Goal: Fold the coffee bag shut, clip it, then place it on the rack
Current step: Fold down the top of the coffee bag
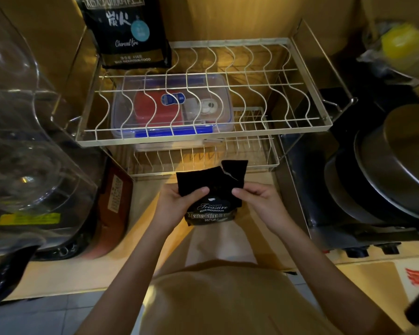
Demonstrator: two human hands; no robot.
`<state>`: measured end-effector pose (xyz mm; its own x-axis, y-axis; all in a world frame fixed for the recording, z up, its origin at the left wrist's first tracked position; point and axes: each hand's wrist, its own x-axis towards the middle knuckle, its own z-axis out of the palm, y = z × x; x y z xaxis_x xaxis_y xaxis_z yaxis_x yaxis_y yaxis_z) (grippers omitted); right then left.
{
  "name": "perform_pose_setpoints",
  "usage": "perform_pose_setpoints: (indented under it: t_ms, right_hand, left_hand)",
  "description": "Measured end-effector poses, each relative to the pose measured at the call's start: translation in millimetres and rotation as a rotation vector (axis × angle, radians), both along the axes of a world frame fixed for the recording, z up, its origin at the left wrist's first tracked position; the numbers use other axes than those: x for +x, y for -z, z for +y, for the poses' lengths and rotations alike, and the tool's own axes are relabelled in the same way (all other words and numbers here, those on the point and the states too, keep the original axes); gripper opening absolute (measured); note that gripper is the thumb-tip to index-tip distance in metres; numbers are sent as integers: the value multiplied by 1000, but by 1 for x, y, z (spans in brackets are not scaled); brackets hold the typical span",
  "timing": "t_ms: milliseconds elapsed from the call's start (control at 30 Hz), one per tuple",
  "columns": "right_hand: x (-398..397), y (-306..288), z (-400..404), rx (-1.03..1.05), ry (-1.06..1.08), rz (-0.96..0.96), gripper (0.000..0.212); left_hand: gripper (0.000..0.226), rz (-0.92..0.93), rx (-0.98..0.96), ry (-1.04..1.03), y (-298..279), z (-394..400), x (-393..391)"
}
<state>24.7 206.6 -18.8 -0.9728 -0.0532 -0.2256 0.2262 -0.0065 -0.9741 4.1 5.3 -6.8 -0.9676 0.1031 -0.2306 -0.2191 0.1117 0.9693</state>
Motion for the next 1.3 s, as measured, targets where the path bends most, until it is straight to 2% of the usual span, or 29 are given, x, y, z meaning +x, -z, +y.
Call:
perform_pose_setpoints:
  t_ms: [100,233,400,500,567,733,800,900,1133,1300]
  right_hand:
    - [-1,2,-3,23,14,-6,13]
    - [-3,5,-3,3,15,5,15]
    - [-7,4,-5,24,10,-18,22]
    - [-6,8,4,22,-52,-79,41]
    - [-2,20,8,111,-70,-127,52]
    - [10,50,7,418,-77,-130,25]
    - [13,54,3,456,-71,-94,28]
    - [14,52,-2,499,-69,-7,10]
    - [20,53,-4,728,-151,176,17]
    - [11,46,1,725,-276,47,13]
  left_hand:
    - [7,-1,-18,32,-1,1,-1]
    - [13,16,5,16,-1,-1,-3]
    - [12,-42,-3,-3,5,-2,-5]
    - [11,-55,-1,-20,8,-4,-5]
    - [9,-74,14,-38,8,-5,-6]
    - [4,-79,56,-38,8,-2,-7]
    - [6,-84,70,-44,8,-2,-7]
    - [9,-74,94,-54,9,-2,-7]
    - [5,-108,129,-113,13,0,-9]
    - [6,-93,101,-48,10,1,-12]
